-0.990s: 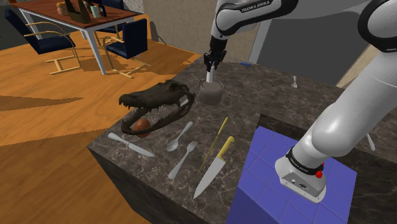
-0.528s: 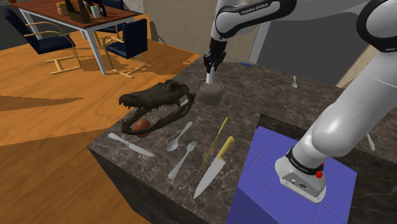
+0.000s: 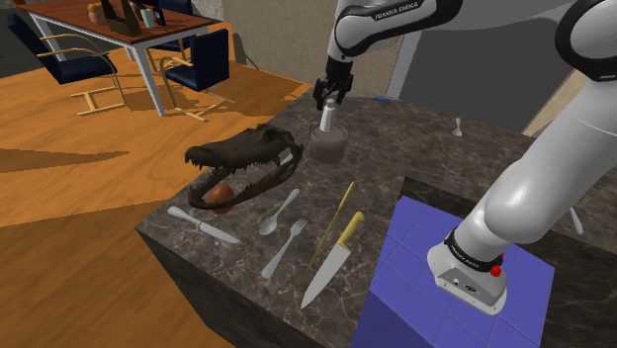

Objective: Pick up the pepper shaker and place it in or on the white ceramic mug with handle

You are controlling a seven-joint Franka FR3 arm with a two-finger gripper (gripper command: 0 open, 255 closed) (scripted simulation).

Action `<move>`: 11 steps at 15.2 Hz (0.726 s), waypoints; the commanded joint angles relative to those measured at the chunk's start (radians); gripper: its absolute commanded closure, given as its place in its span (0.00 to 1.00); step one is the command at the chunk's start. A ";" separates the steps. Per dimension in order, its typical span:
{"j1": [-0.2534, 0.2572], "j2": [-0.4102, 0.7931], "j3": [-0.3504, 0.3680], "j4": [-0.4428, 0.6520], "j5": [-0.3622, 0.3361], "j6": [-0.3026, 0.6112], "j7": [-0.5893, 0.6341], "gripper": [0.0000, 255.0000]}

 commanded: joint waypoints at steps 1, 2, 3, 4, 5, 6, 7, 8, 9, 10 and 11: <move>-0.002 -0.021 -0.002 0.026 -0.002 -0.048 -0.001 0.00; -0.002 -0.032 -0.002 0.048 -0.003 -0.080 0.000 0.00; -0.003 -0.040 -0.003 0.065 -0.003 -0.105 0.000 0.00; -0.003 -0.040 -0.003 0.065 -0.003 -0.105 0.000 0.00; -0.003 -0.040 -0.003 0.065 -0.003 -0.105 0.000 0.00; -0.003 -0.040 -0.003 0.065 -0.003 -0.105 0.000 0.00; -0.003 -0.040 -0.003 0.065 -0.003 -0.105 0.000 0.00; -0.003 -0.040 -0.003 0.065 -0.003 -0.105 0.000 0.00; -0.003 -0.040 -0.003 0.065 -0.003 -0.105 0.000 0.00; -0.003 -0.040 -0.003 0.065 -0.003 -0.105 0.000 0.00; -0.003 -0.040 -0.003 0.065 -0.003 -0.105 0.000 0.00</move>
